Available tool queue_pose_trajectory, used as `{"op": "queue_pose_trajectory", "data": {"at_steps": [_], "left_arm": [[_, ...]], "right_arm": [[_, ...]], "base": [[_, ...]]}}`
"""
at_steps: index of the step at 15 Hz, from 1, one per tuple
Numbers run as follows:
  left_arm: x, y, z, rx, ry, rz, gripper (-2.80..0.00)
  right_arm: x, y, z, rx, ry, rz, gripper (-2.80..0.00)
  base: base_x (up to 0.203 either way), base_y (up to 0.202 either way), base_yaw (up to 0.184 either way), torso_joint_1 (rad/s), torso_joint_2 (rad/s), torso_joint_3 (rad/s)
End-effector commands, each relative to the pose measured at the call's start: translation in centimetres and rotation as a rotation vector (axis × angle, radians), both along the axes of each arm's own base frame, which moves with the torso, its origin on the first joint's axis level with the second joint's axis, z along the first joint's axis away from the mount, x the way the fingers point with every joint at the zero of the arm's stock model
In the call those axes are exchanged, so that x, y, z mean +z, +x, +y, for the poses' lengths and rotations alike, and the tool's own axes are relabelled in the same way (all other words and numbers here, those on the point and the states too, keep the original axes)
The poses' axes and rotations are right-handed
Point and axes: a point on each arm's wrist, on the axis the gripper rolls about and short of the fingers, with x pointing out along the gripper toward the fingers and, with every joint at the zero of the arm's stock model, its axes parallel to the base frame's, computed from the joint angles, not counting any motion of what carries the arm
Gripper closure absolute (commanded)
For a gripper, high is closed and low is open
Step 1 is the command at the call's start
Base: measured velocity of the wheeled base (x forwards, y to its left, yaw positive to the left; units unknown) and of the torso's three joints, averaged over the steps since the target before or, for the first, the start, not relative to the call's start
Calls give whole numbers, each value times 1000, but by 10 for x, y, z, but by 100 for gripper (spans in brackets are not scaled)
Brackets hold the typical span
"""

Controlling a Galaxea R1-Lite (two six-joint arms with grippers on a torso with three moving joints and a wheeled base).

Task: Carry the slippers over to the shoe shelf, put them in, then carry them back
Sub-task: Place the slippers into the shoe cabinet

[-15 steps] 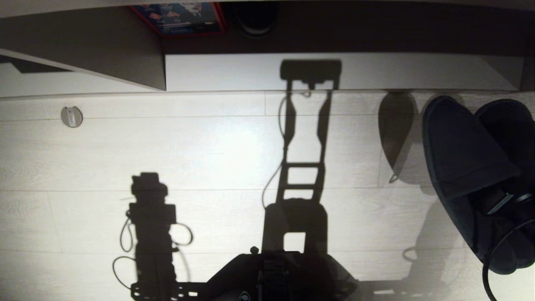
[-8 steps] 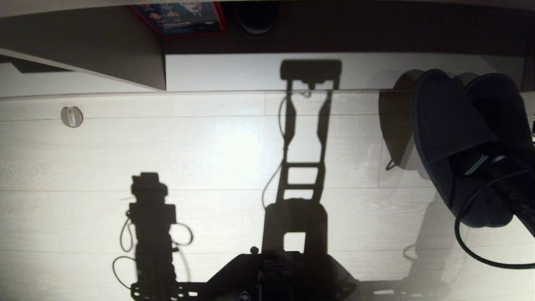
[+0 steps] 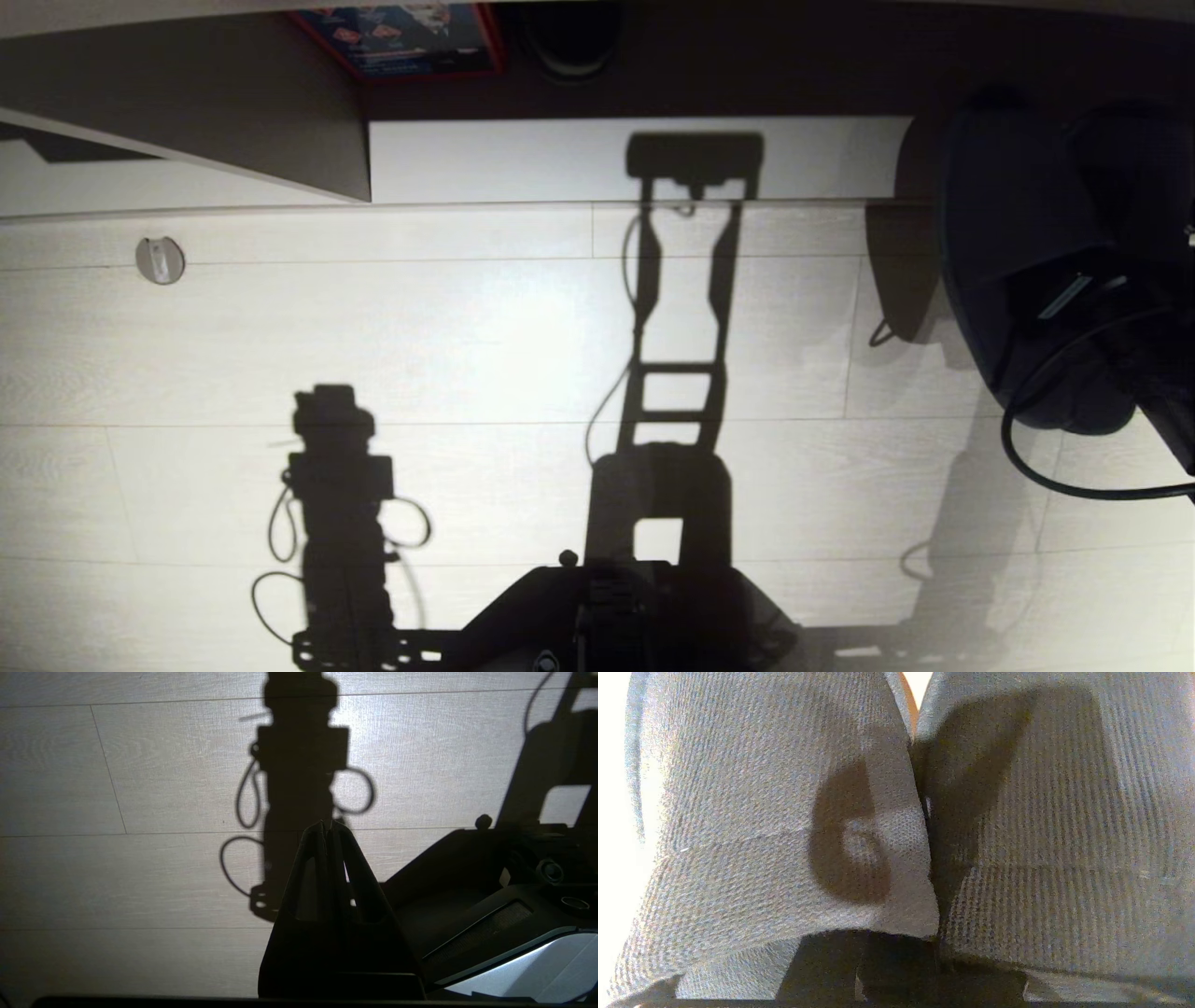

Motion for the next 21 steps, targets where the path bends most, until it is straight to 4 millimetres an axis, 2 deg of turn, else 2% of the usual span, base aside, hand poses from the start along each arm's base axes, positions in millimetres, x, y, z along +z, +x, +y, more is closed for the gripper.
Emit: {"op": "queue_pose_trajectory", "data": {"at_steps": [1, 14, 21], "left_arm": [[0, 0, 0, 0, 0, 0, 0], [0, 0, 0, 0, 0, 0, 0], [0, 0, 0, 0, 0, 0, 0]], "right_arm": [[7, 10, -1, -4, -1, -34, 0], [17, 53, -2, -5, -21, -92, 0], [44, 69, 10, -6, -104, -197, 0]], "base": [[0, 0, 0, 0, 0, 0], [0, 0, 0, 0, 0, 0], [0, 0, 0, 0, 0, 0]]}}
